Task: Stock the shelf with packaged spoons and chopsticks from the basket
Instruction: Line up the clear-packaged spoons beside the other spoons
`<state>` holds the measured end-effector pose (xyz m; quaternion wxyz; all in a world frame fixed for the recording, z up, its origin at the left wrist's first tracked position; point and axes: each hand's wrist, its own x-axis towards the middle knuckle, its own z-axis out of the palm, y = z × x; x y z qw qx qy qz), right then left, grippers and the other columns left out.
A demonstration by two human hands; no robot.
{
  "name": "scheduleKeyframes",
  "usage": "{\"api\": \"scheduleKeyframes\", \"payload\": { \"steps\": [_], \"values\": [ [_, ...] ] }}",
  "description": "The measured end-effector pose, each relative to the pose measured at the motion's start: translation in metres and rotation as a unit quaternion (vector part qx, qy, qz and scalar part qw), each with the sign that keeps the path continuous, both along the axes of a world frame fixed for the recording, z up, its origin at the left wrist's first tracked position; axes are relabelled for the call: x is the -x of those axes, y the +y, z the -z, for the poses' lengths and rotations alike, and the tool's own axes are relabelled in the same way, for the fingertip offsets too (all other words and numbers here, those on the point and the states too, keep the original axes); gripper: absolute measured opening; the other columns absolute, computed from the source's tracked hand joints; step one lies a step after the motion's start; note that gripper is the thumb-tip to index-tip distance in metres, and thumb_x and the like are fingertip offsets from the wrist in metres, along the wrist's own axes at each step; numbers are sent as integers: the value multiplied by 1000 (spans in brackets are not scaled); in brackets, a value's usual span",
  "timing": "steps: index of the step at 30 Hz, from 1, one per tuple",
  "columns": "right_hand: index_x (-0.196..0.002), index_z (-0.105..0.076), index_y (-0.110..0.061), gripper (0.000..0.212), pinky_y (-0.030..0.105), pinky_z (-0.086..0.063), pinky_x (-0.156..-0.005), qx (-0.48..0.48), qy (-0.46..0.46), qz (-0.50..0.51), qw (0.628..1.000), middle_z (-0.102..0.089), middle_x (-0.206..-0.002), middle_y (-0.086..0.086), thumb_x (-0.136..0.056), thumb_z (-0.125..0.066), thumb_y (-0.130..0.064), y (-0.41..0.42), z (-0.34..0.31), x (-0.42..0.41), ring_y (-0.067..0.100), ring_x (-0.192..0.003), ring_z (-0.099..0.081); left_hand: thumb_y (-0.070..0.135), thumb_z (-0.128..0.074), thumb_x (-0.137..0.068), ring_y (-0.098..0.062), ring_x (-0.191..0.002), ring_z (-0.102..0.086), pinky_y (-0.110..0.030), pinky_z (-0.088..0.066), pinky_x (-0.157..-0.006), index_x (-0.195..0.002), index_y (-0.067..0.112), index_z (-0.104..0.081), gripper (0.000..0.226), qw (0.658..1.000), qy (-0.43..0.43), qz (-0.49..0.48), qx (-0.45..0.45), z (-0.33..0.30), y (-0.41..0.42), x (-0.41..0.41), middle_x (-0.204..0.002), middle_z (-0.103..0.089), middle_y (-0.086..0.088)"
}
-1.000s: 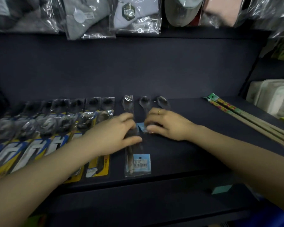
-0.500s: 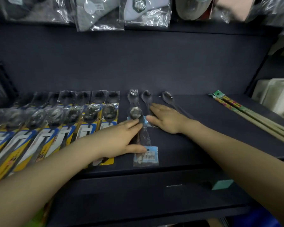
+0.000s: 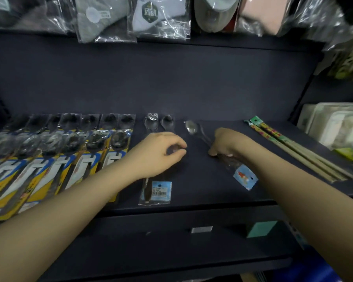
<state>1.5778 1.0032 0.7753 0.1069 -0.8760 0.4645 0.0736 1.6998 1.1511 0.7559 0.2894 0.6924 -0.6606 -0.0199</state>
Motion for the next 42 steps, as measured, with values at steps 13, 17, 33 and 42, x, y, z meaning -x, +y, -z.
{"api": "scheduleKeyframes", "payload": {
  "steps": [13,17,33,42],
  "values": [
    [-71,-62,-15,23,17,-42,-50,-422,-410,-89,804,-51,-50,-7,-92,-53,-10,13,-2,30,3,-46,-47,23,-45,-95,-16,-77,-61,-22,-50,-79,-89,13,-59,18,861,501,-78,29,-19,-46,43,-85,-64,-5],
    [-78,-65,-13,14,20,-39,-60,-383,-392,-136,825,-55,-61,-8,-89,-57,-15,15,4,35,5,-60,-49,16,-55,-90,-10,-65,-67,-19,-56,-61,-82,10,-61,11,864,491,-95,53,-20,-45,46,-77,-72,-1],
    [-105,-61,-28,34,17,-53,-82,-219,-477,-289,801,-69,-87,-11,-80,-68,-5,10,25,73,4,-86,-67,3,-49,-91,-4,-49,-66,-11,-51,-47,-77,2,-57,16,742,641,-168,104,-15,-57,39,-47,-68,2],
    [-82,-73,-17,9,28,-37,-56,448,-419,-440,655,-53,-88,-3,-85,-65,-18,22,34,64,16,-67,-46,8,-55,-89,-7,-56,-63,-11,-52,-50,-81,2,-62,12,792,599,-117,-14,-8,-41,54,-60,-67,-2]
  ]
}}
